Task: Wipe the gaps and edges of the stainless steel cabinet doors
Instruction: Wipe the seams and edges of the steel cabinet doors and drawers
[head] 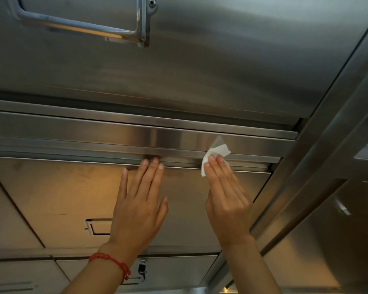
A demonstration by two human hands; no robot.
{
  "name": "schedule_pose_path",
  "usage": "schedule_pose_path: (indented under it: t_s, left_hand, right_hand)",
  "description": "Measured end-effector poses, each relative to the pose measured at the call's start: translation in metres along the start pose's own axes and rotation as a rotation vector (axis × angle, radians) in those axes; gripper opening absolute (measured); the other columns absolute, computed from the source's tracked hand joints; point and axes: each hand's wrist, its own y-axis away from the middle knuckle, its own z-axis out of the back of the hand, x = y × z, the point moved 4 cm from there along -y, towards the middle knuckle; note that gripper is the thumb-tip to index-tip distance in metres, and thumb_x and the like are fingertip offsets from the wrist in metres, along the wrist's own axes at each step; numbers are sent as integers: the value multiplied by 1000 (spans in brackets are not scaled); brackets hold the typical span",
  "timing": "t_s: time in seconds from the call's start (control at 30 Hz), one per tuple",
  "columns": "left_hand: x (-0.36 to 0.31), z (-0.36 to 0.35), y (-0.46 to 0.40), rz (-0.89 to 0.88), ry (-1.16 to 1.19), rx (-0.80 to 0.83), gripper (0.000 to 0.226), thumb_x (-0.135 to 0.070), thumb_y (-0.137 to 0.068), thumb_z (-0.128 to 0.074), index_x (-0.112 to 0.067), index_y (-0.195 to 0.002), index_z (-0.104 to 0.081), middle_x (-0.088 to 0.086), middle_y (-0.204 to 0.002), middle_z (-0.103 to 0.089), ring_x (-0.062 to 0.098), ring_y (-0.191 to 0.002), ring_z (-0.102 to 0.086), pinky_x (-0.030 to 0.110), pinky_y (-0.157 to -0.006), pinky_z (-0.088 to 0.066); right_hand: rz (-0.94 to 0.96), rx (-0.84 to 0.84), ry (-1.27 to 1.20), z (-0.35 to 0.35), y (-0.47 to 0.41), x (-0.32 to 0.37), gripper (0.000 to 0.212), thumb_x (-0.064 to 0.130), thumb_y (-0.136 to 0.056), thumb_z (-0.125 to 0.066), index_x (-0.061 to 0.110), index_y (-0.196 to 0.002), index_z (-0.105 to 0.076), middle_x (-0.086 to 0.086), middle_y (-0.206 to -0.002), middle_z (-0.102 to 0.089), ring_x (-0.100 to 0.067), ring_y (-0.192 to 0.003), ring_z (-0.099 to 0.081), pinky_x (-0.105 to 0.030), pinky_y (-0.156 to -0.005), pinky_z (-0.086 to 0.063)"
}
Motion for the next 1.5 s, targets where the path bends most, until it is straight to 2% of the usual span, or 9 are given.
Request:
schedule_pose_path:
  t_s: [0.1,0.33,0.53,0.87,0.97,1.1,1.2,1.4,1.5]
  left_hand:
    - [0,-1,0,1,-4,2,58,-29,-88,-37,-2,-139,-32,15,-146,-35,28,-136,-26,51,-111,-17]
    - [0,-1,0,-4,4,-14,58,-29,-88,-38,-2,-139,-33,13,-146,-31,27,-136,-27,52,-110,-18]
    - [0,-1,1,-9,-3,-20,58,-29,-88,-38,-1,-139,-33,12,-147,-28,27,-137,-26,52,-111,-18]
    - [-1,1,-1,-3,-10,4,57,-28,-88,-37,0,-137,-38,18,-143,-41,28,-135,-28,53,-108,-21]
    - [-1,1,-1,-3,-15,2,57,-28,-87,-37,2,-136,-41,18,-142,-42,28,-135,-29,53,-108,-21]
    - [-1,1,-1,0,-16,-7,57,-28,-88,-36,-1,-138,-33,18,-143,-41,28,-135,-28,51,-111,-17]
    - [-1,1,-1,-1,-20,-25,56,-28,-89,-36,-1,-138,-33,19,-142,-41,29,-135,-29,51,-111,-17]
    - [-3,-1,-1,6,-34,-37,57,-28,-88,-38,-1,-138,-31,20,-143,-40,29,-135,-29,53,-110,-19]
    - [-3,-1,-1,5,-36,-40,57,-28,-88,-37,0,-138,-33,21,-142,-40,30,-135,-29,54,-109,-20]
  right_hand:
    - [42,1,-19,-3,-3,8,24,-5,-95,-48,-3,-107,-69,-16,-116,-64,-24,-112,-60,-37,-95,-51]
    - [-6,6,-2,2,1,-3,23,-3,-93,-50,-4,-108,-68,-18,-117,-64,-27,-111,-61,-41,-95,-50]
    - [47,15,-47,-6,-5,14,25,-3,-95,-47,-3,-107,-69,-17,-116,-65,-24,-112,-61,-37,-93,-52]
    - [11,56,-8,4,4,-17,27,-9,-83,-63,-5,-109,-67,-18,-117,-63,-28,-113,-59,-42,-92,-52]
    - [7,40,12,9,6,-29,25,-8,-85,-59,-5,-109,-67,-19,-117,-63,-29,-112,-59,-43,-92,-51]
    - [6,26,46,13,9,-42,24,-10,-86,-58,-6,-109,-67,-19,-117,-63,-30,-111,-60,-42,-94,-50]
    - [3,21,62,16,12,-52,25,-5,-94,-47,-5,-109,-67,-19,-117,-63,-29,-112,-60,-40,-96,-49]
    - [-24,33,87,22,20,-74,24,2,-93,-51,-5,-111,-66,-20,-118,-62,-31,-111,-60,-45,-91,-51]
    - [-20,25,97,24,20,-81,29,6,-99,-42,-5,-110,-67,-20,-117,-63,-32,-110,-61,-44,-91,-51]
